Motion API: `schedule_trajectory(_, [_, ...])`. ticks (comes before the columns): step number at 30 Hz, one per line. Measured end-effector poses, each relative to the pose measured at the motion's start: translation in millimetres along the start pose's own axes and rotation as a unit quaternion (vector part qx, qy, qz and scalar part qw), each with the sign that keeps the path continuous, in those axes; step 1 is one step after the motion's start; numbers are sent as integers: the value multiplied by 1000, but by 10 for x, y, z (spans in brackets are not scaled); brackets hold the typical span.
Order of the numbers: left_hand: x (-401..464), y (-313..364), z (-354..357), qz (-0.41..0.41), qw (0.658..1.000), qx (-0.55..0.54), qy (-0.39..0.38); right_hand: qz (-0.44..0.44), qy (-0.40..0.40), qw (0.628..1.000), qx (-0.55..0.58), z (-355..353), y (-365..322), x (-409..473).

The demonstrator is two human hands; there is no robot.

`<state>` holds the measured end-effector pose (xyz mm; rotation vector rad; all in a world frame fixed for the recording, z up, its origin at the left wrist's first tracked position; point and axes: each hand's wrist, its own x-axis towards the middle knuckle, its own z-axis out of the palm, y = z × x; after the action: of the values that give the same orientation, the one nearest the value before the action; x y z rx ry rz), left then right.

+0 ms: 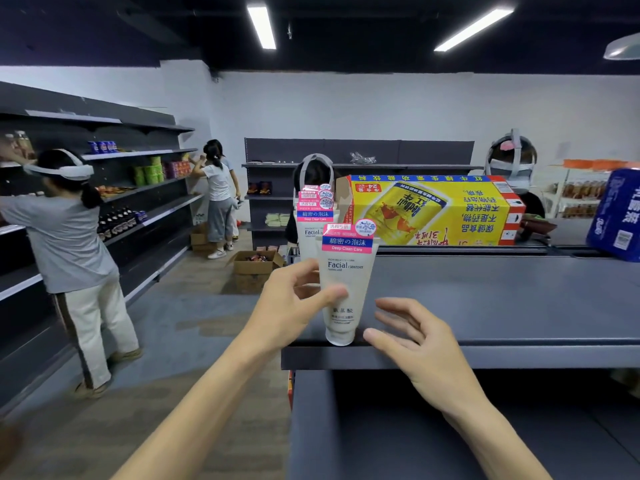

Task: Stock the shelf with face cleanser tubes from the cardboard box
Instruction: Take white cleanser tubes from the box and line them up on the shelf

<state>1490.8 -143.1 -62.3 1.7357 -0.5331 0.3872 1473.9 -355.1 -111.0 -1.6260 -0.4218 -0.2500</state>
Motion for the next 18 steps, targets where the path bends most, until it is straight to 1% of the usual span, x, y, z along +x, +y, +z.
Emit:
schedule_trajectory(4, [3,-42,-116,-19,1000,1,11,11,20,1000,5,-4,102,-104])
schedule_trajectory(9, [76,-97,-180,-56,998,11,35,15,18,999,25,54,130,-129])
schedule_trajectory(11, [85,-106,-201,-70,997,-2,27,15,15,999,31,71,125,-129])
schedule_trajectory(14, [66,-126,-210,-70,997,-8,15,19,10,999,41,80,121,-134])
schedule_trajectory(18, [-36,-236,-165,-63,996,52,37,23,10,999,46,69,123,-152])
